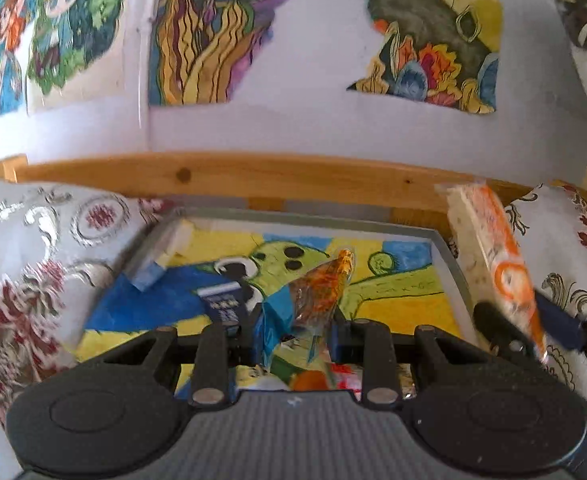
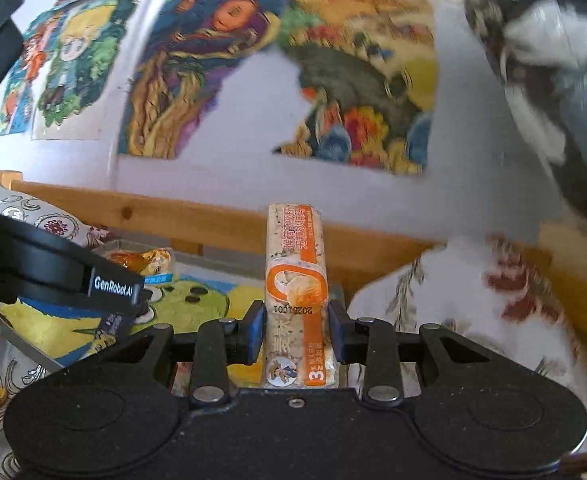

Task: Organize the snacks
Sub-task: 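Carry the blue snack and biscuit bar into the grey tray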

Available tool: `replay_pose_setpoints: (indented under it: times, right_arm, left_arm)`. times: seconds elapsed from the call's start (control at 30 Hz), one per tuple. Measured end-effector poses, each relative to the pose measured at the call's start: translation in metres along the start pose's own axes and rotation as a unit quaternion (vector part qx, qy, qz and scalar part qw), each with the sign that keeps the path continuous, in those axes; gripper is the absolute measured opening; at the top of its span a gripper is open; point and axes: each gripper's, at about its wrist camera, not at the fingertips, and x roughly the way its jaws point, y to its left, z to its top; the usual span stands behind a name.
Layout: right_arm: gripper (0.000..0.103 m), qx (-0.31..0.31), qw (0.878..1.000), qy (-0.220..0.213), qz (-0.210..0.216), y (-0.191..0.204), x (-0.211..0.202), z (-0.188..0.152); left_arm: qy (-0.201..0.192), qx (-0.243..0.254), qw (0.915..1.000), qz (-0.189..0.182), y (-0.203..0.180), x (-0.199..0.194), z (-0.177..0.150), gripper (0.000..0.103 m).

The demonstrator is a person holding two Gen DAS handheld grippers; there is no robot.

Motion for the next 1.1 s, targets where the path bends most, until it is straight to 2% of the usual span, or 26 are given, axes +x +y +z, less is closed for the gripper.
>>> replay_pose_setpoints:
  times: [0.27, 0.5, 0.9, 1.1]
  right_arm:
    - [0.035, 0.07, 0.996, 0.051, 0.02, -0.012, 0.025, -0.011]
    - [0.035, 0.11, 0.991, 0.069, 0.032, -0.017, 0.037, -0.011]
    - [0.035, 0.121, 0.987, 0.098, 0.041, -0.013, 0.045, -0.019]
    - [0.042, 0.115, 0.988, 0.098, 0.024, -0.014, 0.042, -0.021]
  left_arm:
    - [0.04, -0.025, 0.9987, 0.021, 0.001, 0.027, 0.001, 0.032]
    - [0.072, -0.023, 0.9966, 0.033, 0.01, 0.042, 0.001, 0.032]
    - [0.076, -0.016, 0.9966, 0.026, 0.014, 0.046, -0.003, 0.035]
    - [0.082, -0.034, 0.996, 0.012, 0.019, 0.042, -0.003, 0.045]
